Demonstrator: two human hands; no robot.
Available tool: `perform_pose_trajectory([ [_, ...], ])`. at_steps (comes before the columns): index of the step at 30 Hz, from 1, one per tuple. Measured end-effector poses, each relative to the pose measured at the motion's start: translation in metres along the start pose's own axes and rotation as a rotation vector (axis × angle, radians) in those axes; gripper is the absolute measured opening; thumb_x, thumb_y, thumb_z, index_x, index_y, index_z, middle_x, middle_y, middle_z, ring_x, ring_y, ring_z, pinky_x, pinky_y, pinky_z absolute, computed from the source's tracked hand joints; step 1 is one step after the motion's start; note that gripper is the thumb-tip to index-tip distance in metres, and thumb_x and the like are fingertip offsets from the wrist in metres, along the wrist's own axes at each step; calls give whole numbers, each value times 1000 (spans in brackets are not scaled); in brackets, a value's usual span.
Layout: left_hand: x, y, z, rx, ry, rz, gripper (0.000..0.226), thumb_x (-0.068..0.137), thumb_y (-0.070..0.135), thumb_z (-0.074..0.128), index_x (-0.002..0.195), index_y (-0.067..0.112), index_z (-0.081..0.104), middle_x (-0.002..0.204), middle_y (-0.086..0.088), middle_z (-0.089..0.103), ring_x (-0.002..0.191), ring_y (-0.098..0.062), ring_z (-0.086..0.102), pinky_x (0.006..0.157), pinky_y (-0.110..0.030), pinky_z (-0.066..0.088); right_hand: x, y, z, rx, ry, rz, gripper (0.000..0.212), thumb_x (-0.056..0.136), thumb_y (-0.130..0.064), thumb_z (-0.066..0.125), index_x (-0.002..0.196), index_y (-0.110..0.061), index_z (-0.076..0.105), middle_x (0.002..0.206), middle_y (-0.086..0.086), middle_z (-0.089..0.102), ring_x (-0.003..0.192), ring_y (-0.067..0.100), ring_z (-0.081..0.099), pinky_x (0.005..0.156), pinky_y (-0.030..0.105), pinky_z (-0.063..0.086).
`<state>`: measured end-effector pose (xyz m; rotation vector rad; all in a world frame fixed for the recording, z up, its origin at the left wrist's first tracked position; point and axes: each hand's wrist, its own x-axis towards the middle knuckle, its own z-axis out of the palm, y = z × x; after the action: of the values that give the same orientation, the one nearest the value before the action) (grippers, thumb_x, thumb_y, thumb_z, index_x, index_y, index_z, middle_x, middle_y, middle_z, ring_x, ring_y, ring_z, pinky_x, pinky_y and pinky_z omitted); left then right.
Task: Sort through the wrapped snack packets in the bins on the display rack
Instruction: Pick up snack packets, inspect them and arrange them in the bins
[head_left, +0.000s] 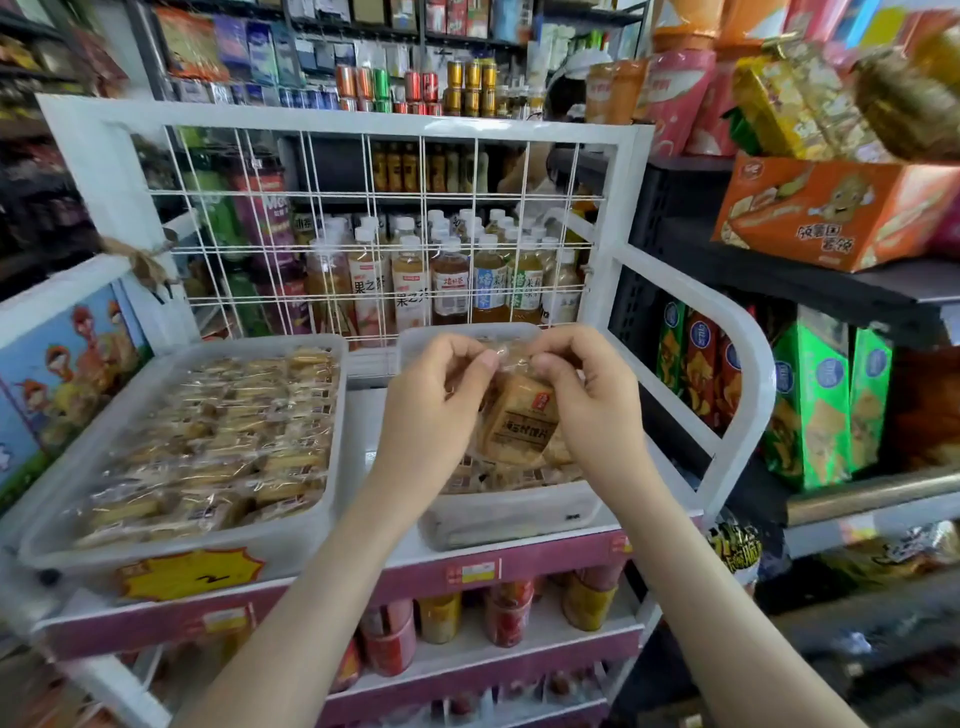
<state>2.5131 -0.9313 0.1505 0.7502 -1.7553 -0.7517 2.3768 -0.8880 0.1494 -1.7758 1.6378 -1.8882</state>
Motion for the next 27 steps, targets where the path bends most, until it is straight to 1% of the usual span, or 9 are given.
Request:
perform_pose_trajectory([
  [5,-27,9,-20,-77,-31,-30,4,95,25,57,96,21,56,87,16,62,82,8,60,71,-10,46,-15,-20,9,107,-46,35,26,91,4,52,82,-19,59,86,-3,62,85,9,58,77,24,48],
  [7,-42,12,-30,-106,-132,-99,32,83,38,65,107,24,50,98,19,60,90,8,60,76,-10,47,-26,-29,13,174,-60,66,25,92,4,51,82,-18,58,84,-3,61,82,10,58,74,27,48],
  [10,-70,10,-46,213,-257,-172,60,76,42,75,127,28,46,109,15,60,96,-1,59,77,-8,43,-49,-39,17,218,-110,91,27,91,4,53,82,-21,59,84,-5,61,84,12,58,78,32,50],
  [12,-92,11,-62,312,-231,-215,47,80,35,75,121,26,53,105,12,62,94,-5,59,73,-12,41,-68,-48,20,250,-185,82,29,91,3,54,83,-24,59,85,-5,61,83,7,58,77,26,49],
  [14,-120,13,-81,310,-188,-256,36,80,32,76,108,27,54,94,17,60,83,3,56,68,-9,39,-89,-57,28,298,-283,68,23,91,1,56,86,-21,60,85,-4,61,79,2,56,74,20,46],
  [18,-184,9,-128,265,-108,-450,35,79,28,78,107,28,59,97,17,66,86,3,62,73,-18,48,-142,-76,69,354,-514,32,15,86,-14,62,95,-26,58,93,-8,59,86,4,56,77,18,46],
  [20,-219,-1,-156,282,-64,-545,32,77,29,80,102,29,60,90,15,66,83,-4,63,74,-23,50,-172,-82,100,346,-625,3,19,83,-17,63,101,-23,58,99,-5,59,95,11,57,82,19,45],
  [22,-251,-15,-184,404,-5,-607,30,76,29,81,96,32,58,84,18,63,77,-1,59,69,-14,43,-200,-86,132,342,-727,-31,23,83,-11,64,106,-14,59,103,-2,58,99,16,56,86,21,44],
  [27,-309,-59,-250,549,71,-840,39,74,33,82,106,19,64,91,6,64,85,-12,59,65,-10,37,-261,-90,218,287,-992,-4,38,84,-2,65,120,-5,55,117,8,56,111,22,52,99,31,41],
])
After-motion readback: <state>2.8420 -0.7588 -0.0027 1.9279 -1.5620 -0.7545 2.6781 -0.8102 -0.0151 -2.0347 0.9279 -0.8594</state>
